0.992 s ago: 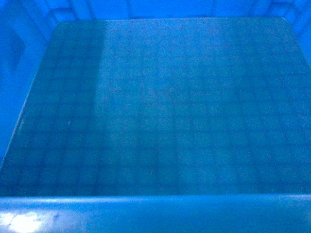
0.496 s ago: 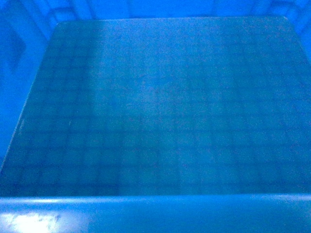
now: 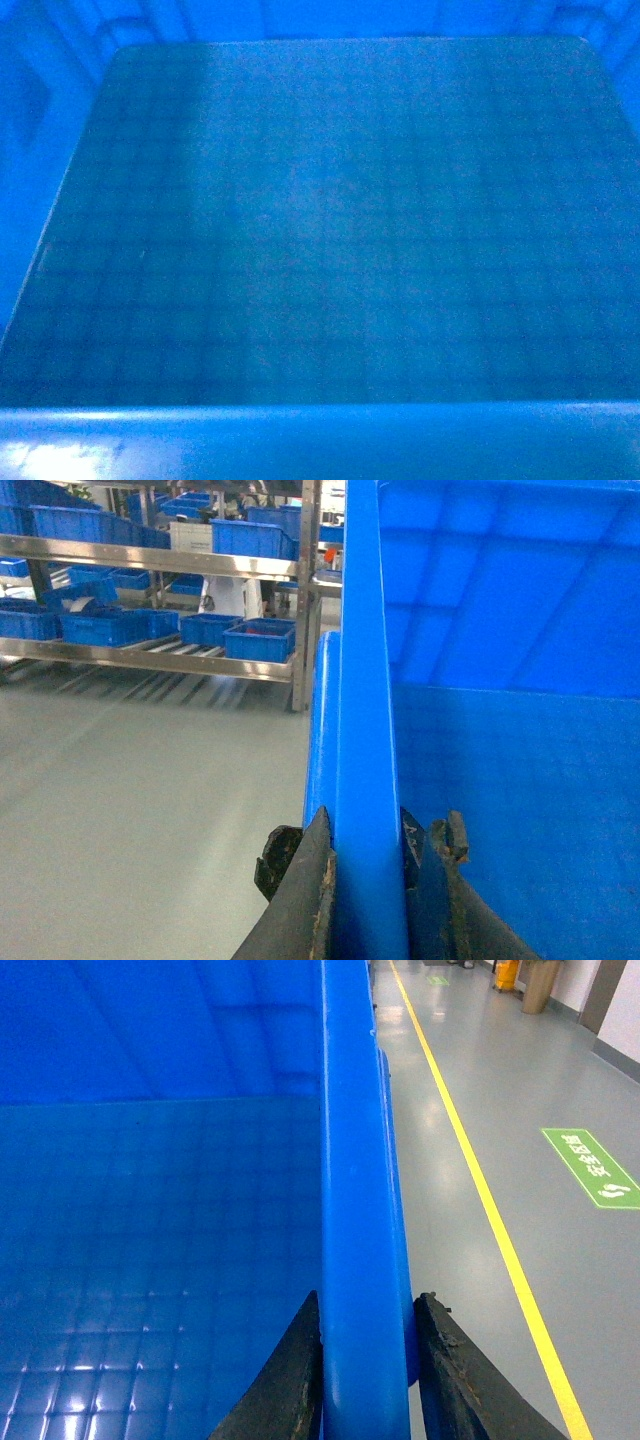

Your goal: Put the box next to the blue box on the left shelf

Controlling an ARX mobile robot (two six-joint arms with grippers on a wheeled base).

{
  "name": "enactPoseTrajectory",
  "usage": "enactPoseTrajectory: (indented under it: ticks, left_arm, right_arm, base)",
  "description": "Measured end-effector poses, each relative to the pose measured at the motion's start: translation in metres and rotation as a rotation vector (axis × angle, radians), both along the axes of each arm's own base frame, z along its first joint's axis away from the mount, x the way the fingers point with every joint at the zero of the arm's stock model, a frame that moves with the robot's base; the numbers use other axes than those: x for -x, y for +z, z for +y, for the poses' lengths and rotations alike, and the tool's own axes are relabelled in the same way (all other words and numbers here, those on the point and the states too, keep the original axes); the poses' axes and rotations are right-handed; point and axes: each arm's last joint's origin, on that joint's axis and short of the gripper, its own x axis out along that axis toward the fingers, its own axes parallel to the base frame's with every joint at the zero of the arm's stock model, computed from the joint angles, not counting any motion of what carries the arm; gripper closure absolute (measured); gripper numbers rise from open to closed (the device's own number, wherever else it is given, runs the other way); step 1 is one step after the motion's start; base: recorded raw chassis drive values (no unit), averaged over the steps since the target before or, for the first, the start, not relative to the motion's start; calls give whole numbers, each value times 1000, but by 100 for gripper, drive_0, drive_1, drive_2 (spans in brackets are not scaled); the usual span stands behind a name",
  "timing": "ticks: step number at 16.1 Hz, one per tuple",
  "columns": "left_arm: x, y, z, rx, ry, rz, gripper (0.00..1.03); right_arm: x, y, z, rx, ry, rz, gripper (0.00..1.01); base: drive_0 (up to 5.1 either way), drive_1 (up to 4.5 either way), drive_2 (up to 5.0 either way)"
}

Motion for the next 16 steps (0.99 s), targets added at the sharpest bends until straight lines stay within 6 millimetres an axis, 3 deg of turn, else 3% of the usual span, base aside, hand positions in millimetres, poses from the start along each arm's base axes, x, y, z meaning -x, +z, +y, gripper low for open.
enactPoseTrajectory:
  ticks: [16]
  left_arm:
    - [0,-1,0,0,-4,4,93]
  right_arm:
    - [0,0,0,1,-1,0,81]
  base:
    - [7,440,-425]
